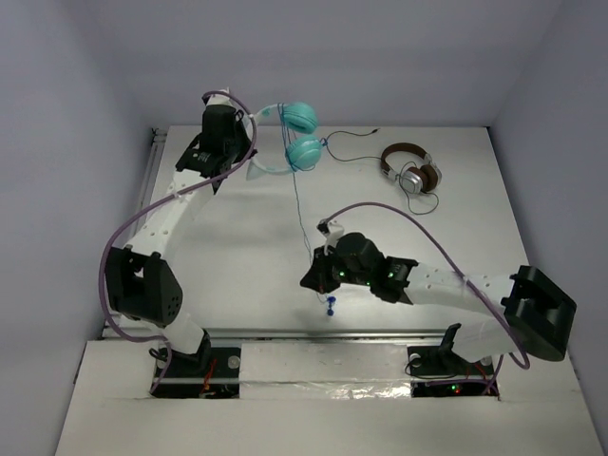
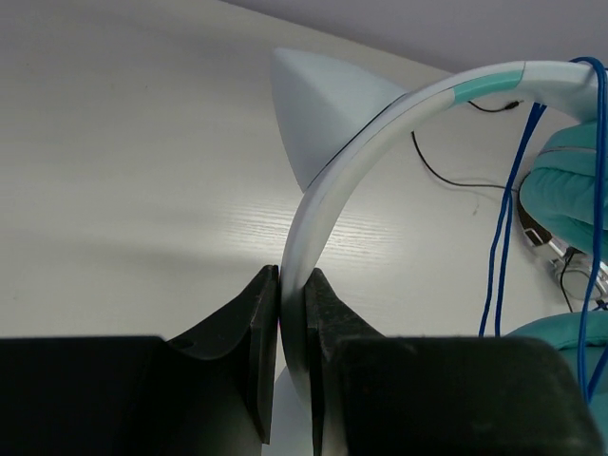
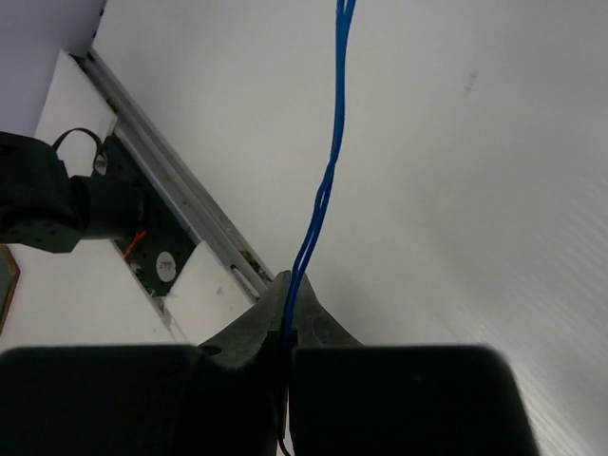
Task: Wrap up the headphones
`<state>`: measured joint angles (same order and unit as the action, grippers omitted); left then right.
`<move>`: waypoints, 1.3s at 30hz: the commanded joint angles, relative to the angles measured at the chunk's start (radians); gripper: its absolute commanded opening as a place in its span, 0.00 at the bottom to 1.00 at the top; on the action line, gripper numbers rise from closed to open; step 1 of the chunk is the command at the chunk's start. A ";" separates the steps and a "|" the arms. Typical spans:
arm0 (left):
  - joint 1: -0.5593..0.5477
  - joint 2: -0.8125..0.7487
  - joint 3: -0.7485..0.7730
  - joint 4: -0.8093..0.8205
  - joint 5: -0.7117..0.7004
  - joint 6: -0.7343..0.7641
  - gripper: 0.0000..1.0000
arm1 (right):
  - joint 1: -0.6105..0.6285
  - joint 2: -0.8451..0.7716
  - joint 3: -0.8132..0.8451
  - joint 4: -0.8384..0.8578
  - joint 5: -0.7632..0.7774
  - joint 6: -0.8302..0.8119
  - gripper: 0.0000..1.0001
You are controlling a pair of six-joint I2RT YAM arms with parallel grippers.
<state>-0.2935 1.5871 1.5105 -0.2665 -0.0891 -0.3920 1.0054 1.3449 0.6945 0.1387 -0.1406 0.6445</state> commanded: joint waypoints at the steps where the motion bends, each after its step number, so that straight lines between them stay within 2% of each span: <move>1: -0.004 -0.058 -0.044 0.193 -0.034 -0.100 0.00 | 0.059 0.023 0.157 -0.120 0.047 -0.046 0.00; 8: -0.103 -0.056 -0.264 0.225 -0.167 -0.084 0.00 | 0.134 0.043 0.434 -0.443 0.099 -0.178 0.00; 14: -0.222 -0.062 -0.452 0.253 -0.167 -0.113 0.00 | 0.134 0.040 0.631 -0.672 0.257 -0.281 0.00; 17: -0.275 -0.078 -0.515 0.248 -0.147 -0.116 0.00 | 0.134 0.042 0.663 -0.738 0.309 -0.319 0.00; 27: -0.355 -0.248 -0.694 0.188 -0.107 -0.113 0.00 | 0.134 0.020 0.662 -0.884 0.484 -0.387 0.00; 34: -0.365 -0.344 -0.782 0.145 -0.044 -0.116 0.00 | 0.114 0.000 0.631 -0.857 0.590 -0.379 0.00; 39: -0.400 -0.349 -0.796 0.102 -0.040 -0.110 0.00 | 0.081 0.003 0.646 -0.804 0.703 -0.404 0.00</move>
<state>-0.6727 1.2797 0.7116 -0.1749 -0.1616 -0.4805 1.1042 1.3727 1.3254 -0.7223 0.4461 0.2684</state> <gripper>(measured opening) 0.099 0.010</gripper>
